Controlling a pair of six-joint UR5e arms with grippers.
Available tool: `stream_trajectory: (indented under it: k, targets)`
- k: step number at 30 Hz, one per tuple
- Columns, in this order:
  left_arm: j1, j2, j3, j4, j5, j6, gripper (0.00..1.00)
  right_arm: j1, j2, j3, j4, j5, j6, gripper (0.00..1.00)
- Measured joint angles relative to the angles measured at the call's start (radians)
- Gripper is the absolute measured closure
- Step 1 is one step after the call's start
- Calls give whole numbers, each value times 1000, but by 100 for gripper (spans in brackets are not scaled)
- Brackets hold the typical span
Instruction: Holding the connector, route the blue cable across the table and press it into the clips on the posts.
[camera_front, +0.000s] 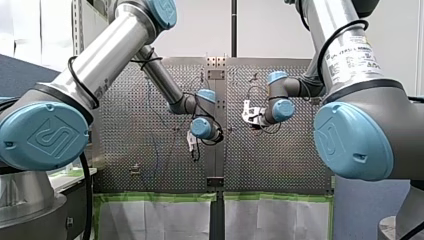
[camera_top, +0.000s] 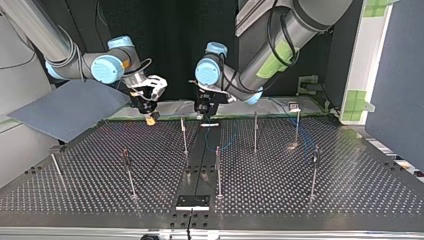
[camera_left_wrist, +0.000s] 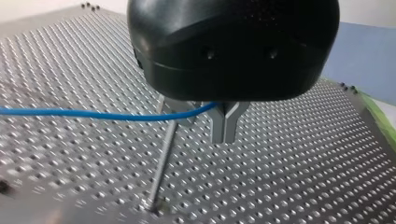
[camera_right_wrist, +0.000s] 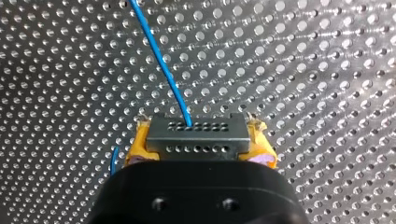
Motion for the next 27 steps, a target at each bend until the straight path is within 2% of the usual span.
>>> stream_trajectory:
  k: [6,12,24,26,27]
  targets:
    - [12,-36,53,-6,10,-2,100,-19,22,-19,0,-7,3,98]
    - [27,-39,105,-9,17,2,100,-34,42,-43,1,-12,3,98]
    - [52,-40,185,-53,23,13,100,-68,45,-64,4,-25,1,98]
    - [54,-40,187,-65,24,20,87,-72,45,-64,4,-27,-1,98]
    - [53,-40,188,-72,23,25,87,-73,45,-64,4,-28,-2,98]
